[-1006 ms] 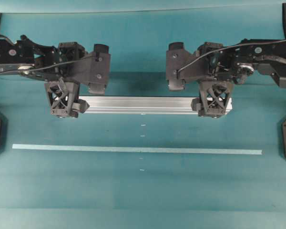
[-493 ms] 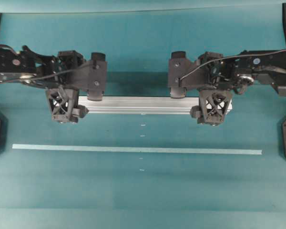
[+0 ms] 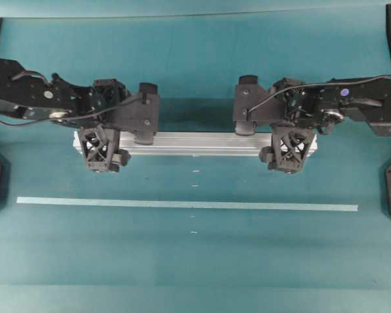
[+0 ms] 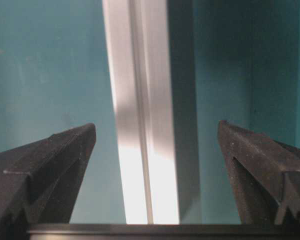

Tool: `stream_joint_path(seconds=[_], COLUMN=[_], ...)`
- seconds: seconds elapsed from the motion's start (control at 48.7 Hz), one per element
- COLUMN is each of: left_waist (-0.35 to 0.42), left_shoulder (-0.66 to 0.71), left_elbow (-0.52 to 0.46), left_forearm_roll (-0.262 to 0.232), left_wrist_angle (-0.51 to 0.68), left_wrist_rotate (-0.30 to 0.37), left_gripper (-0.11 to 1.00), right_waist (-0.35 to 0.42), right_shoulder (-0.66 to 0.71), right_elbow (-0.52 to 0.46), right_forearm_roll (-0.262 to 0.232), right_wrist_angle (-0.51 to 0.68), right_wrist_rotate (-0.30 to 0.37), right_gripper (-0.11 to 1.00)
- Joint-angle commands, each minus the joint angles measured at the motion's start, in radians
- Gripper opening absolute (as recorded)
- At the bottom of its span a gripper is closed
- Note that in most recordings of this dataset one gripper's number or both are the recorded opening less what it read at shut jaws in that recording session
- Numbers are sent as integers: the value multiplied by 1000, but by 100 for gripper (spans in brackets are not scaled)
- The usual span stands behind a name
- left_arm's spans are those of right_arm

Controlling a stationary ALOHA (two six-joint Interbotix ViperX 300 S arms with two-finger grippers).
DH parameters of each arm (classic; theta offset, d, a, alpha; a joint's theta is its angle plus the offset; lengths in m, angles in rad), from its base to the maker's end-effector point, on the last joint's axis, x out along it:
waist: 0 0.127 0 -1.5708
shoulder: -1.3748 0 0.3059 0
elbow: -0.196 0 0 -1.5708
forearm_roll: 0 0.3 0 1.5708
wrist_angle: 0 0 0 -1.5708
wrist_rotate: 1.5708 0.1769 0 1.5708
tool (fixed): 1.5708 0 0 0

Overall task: Lift the metal rail with both hands and move it towards you.
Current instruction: 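Lower both open grippers down around the rail ends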

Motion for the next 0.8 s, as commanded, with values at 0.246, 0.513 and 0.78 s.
stream_joint_path(seconds=[0.246, 0.513, 0.78], left_waist=[15, 20, 20], left_shoulder=[64, 98, 104], left_elbow=[-5, 15, 35], left_forearm_roll=[3, 3, 3], left_wrist_angle=[-51, -94, -123], left_wrist_rotate=[-2, -3, -5], left_gripper=[99, 99, 99], right_waist=[11, 8, 8], right_shoulder=[48, 89, 94], right_elbow=[23, 43, 41], right_forearm_roll=[5, 5, 5], right_wrist_angle=[-35, -89, -104], right_wrist_rotate=[-5, -5, -5], right_gripper=[100, 100, 100])
